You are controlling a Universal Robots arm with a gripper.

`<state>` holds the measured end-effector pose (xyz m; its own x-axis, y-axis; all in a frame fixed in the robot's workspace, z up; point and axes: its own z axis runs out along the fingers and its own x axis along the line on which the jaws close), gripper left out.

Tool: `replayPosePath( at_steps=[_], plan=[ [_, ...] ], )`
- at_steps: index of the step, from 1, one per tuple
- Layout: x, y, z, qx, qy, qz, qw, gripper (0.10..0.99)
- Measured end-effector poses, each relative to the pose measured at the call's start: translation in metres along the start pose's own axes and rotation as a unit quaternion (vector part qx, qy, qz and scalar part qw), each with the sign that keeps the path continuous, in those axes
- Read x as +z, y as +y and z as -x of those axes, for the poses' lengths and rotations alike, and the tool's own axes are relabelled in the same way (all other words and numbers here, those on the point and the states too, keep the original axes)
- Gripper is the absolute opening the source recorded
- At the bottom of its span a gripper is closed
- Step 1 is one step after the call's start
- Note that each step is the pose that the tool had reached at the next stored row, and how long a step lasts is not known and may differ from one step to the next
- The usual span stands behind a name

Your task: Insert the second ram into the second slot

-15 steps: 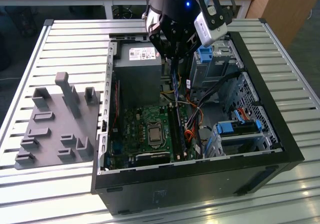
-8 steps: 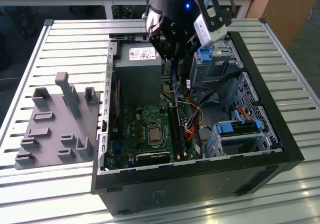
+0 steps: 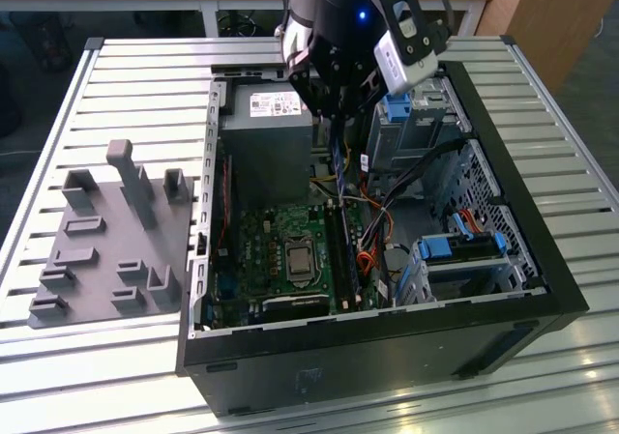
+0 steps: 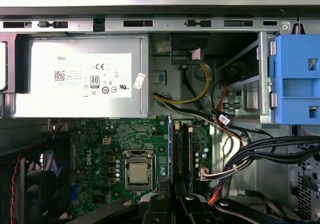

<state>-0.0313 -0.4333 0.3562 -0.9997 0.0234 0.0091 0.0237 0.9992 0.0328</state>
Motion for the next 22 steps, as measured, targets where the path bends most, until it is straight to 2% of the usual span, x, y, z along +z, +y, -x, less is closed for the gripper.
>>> replayPosePath(
  at_steps=[22],
  plan=[
    [0.0102, -0.0007, 0.0001, 0.000, 0.0000, -0.0001, 1.0000, 0.137]
  ],
)
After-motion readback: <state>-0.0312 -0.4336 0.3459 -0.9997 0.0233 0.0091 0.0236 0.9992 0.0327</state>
